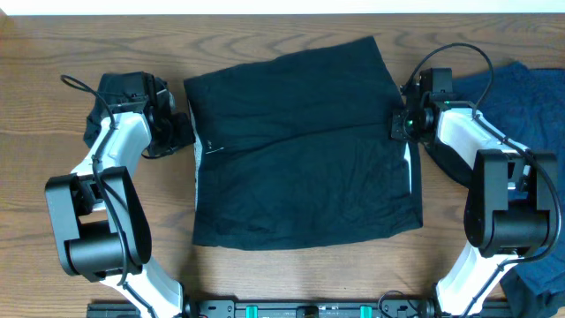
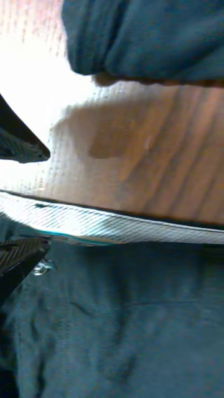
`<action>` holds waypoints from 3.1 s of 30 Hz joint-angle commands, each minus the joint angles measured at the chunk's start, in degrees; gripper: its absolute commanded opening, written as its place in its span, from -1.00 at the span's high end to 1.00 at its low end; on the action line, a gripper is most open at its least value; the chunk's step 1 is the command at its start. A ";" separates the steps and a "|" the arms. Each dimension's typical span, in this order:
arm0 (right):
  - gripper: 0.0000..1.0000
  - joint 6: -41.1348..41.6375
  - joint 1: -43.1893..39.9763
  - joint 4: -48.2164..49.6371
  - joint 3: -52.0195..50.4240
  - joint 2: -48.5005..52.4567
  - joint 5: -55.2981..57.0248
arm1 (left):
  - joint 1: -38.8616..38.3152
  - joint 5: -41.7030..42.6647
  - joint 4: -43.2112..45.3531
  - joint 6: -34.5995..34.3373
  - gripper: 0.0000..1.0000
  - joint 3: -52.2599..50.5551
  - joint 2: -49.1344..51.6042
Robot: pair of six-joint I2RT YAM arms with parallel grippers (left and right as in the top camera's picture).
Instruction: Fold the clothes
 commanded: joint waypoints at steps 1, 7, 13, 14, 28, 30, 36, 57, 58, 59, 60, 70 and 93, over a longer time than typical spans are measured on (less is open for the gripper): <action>0.72 0.42 -0.13 2.14 -0.52 0.59 2.64 | 0.52 -0.76 0.63 0.11 0.17 0.70 -1.77; 0.12 -2.38 -1.27 -8.68 10.19 -0.07 1.31 | 1.01 -0.72 -7.21 -0.31 -0.02 6.62 -8.13; -0.18 0.42 -1.84 -32.24 25.79 -1.27 1.38 | -0.72 -0.31 -15.34 -4.61 -0.05 6.82 -20.00; -0.25 1.79 -1.84 -35.63 27.12 -1.57 1.57 | -1.31 -0.33 -16.55 -4.81 -0.05 6.73 -21.51; -0.34 14.16 -2.54 -54.51 14.21 -11.41 7.56 | -5.33 -5.73 -22.36 -10.86 -0.24 1.92 -26.69; -0.35 15.13 -2.75 -52.89 8.83 -14.71 7.58 | -5.33 -5.73 -21.44 -11.19 -0.25 1.11 -25.81; -0.41 16.55 -5.62 -45.97 -4.96 -25.53 3.39 | -5.33 -5.73 -19.50 -11.91 -0.96 -0.79 -21.59; -0.59 14.47 -5.75 -42.91 -17.68 -30.86 -0.50 | -5.33 -5.70 -19.50 -11.91 -0.96 -0.79 -16.81; -0.58 14.14 -5.73 -42.71 -17.94 -30.86 -0.50 | -5.33 -5.70 -19.50 -11.91 -0.96 -0.79 -16.81; -0.58 14.14 -5.73 -42.18 -18.49 -30.86 -0.48 | -5.33 -5.70 -19.50 -11.91 -0.96 -0.79 -16.81; -0.58 14.16 -5.75 -41.44 -19.21 -30.86 -0.52 | -5.33 -5.70 -19.50 -11.91 -0.96 -0.79 -16.81; -0.56 13.11 -5.75 -32.11 -26.97 -30.86 -2.43 | -5.33 -5.70 -19.50 -11.91 -0.96 -0.79 -16.81; 0.99 14.49 -5.79 -29.44 -25.51 -30.88 0.81 | -5.33 -5.70 -19.50 -11.91 -0.96 -0.79 -16.81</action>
